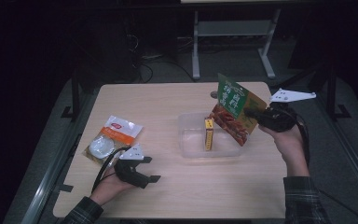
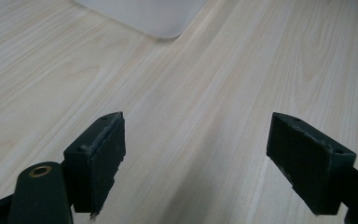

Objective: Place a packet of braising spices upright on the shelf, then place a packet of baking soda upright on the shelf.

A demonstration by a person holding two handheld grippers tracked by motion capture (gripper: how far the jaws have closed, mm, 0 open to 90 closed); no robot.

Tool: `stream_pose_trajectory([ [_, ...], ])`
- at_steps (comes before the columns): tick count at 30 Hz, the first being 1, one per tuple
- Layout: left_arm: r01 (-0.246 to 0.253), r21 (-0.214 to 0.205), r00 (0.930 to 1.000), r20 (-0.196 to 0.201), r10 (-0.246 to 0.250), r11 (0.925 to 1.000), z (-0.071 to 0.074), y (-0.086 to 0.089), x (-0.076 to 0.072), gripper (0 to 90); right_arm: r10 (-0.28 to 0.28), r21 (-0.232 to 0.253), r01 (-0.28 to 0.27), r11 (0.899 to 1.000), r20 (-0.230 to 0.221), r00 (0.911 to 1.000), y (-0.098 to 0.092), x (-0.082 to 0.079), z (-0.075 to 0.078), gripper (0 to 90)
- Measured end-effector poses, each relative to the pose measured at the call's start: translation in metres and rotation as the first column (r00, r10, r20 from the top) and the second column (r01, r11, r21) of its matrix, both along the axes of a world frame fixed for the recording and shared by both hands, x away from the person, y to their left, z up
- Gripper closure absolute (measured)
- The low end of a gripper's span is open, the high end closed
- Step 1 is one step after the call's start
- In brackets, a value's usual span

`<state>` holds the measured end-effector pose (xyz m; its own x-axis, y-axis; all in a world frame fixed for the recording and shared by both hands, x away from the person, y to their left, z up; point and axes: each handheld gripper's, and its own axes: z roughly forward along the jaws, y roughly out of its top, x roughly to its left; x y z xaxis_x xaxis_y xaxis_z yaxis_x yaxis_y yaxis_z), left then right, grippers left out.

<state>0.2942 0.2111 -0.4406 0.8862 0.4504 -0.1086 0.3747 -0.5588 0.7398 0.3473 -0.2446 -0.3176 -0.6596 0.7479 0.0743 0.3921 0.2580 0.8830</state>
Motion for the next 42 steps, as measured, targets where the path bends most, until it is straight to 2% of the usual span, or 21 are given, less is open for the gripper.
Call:
stream_pose_trajectory([
  [5,0.004,0.010,1.0000,-0.006,-0.004,0.9999,-0.001,0.001,-0.002,19.0,0.006,-0.032,-0.006,0.999,-0.009,0.9999,0.003,0.005,-0.006,89.5],
  [7,-0.002,0.004,0.9999,-0.016,0.002,1.0000,-0.001,0.000,-0.003,19.0,0.016,-0.030,-0.016,0.999,-0.018,0.9997,0.003,0.007,-0.010,89.5],
  [13,0.012,0.018,0.9999,-0.011,-0.012,0.9998,-0.001,0.000,-0.004,19.0,0.028,-0.034,-0.030,0.999,-0.066,0.9974,0.004,0.014,-0.025,89.4],
  [24,0.023,0.038,0.9997,-0.012,-0.023,0.9990,-0.002,-0.001,-0.005,19.0,0.036,-0.044,-0.040,0.998,-0.091,0.9952,0.004,0.015,-0.031,87.3],
  [26,0.028,0.043,0.9996,-0.006,-0.028,0.9987,-0.001,0.000,-0.004,19.0,0.037,-0.037,-0.040,0.999,-0.088,0.9954,0.003,0.014,-0.032,82.8],
  [29,0.019,0.038,0.9998,-0.002,-0.018,0.9991,0.000,0.001,-0.004,19.0,0.013,-0.029,-0.015,0.999,-0.080,0.9967,0.002,0.013,-0.030,64.2],
  [31,0.017,0.042,0.9999,-0.003,-0.017,0.9990,0.000,0.002,-0.003,19.0,-0.010,-0.043,0.007,0.999,-0.068,0.9976,0.000,0.010,-0.029,57.4],
  [33,0.011,0.044,0.9999,-0.003,-0.011,0.9990,0.000,0.002,-0.003,19.0,-0.020,-0.034,0.019,0.999,-0.050,0.9985,-0.003,0.006,-0.028,52.2],
  [35,0.002,0.048,1.0000,-0.007,-0.002,0.9989,0.001,0.004,-0.004,19.0,-0.038,-0.026,0.037,0.999,-0.053,0.9979,-0.010,0.000,-0.029,46.3],
  [37,-0.008,0.049,0.9999,-0.011,0.008,0.9988,0.003,0.005,-0.004,19.2,-0.060,-0.024,0.058,0.998,-0.061,0.9963,-0.016,-0.007,-0.032,43.0],
  [42,-0.039,0.053,0.9992,-0.010,0.040,0.9978,0.007,0.010,-0.003,19.3,-0.076,-0.041,0.073,0.997,-0.079,0.9940,-0.027,-0.028,-0.045,40.1],
])
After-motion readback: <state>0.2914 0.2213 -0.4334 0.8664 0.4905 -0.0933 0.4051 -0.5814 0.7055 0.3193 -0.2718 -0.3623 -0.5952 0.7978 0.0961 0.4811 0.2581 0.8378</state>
